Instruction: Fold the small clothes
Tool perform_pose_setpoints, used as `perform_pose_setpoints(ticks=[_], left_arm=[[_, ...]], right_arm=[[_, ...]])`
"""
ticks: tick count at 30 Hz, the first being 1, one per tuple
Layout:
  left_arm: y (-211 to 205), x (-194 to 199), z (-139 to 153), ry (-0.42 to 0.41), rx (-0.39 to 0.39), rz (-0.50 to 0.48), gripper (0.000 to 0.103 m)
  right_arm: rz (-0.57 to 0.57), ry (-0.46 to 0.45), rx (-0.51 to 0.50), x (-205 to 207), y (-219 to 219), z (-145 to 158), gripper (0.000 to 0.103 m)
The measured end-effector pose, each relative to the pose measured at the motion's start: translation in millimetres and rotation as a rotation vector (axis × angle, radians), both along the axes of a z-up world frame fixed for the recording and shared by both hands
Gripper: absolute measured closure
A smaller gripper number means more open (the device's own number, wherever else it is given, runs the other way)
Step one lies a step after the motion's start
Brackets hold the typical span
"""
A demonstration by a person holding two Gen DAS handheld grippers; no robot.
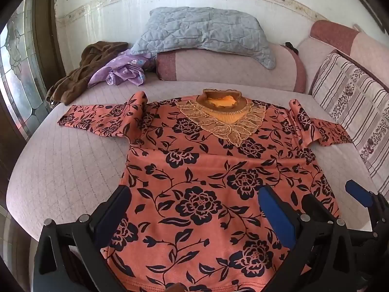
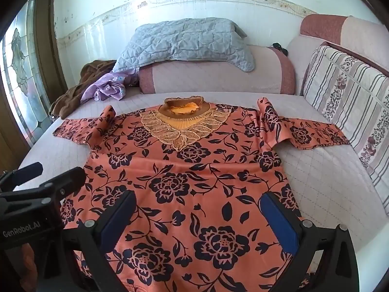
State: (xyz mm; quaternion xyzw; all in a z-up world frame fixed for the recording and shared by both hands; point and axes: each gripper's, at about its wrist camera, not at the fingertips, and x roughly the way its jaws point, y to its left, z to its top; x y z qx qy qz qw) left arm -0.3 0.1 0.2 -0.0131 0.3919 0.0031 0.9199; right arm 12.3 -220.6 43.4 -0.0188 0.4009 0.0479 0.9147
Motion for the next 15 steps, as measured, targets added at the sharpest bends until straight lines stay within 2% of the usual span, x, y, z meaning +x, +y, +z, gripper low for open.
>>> perform_pose_setpoints(ticks=[5, 7, 15], left_arm=[[6, -2, -1, -0.004, -0.013, 0.003, 0.000], [6, 1, -1, 0.002, 0.006, 0.012, 0.000], [2, 0, 6, -0.014, 0.023, 0.022, 0.000]], right_arm=[[-0.005, 0.010, 0.006, 9, -10, 2, 0.000], [-0.021, -0.021, -0.017, -4, 2, 1, 0.000], [-0.053, -0.003, -0.046, -1, 0, -2, 0.000]])
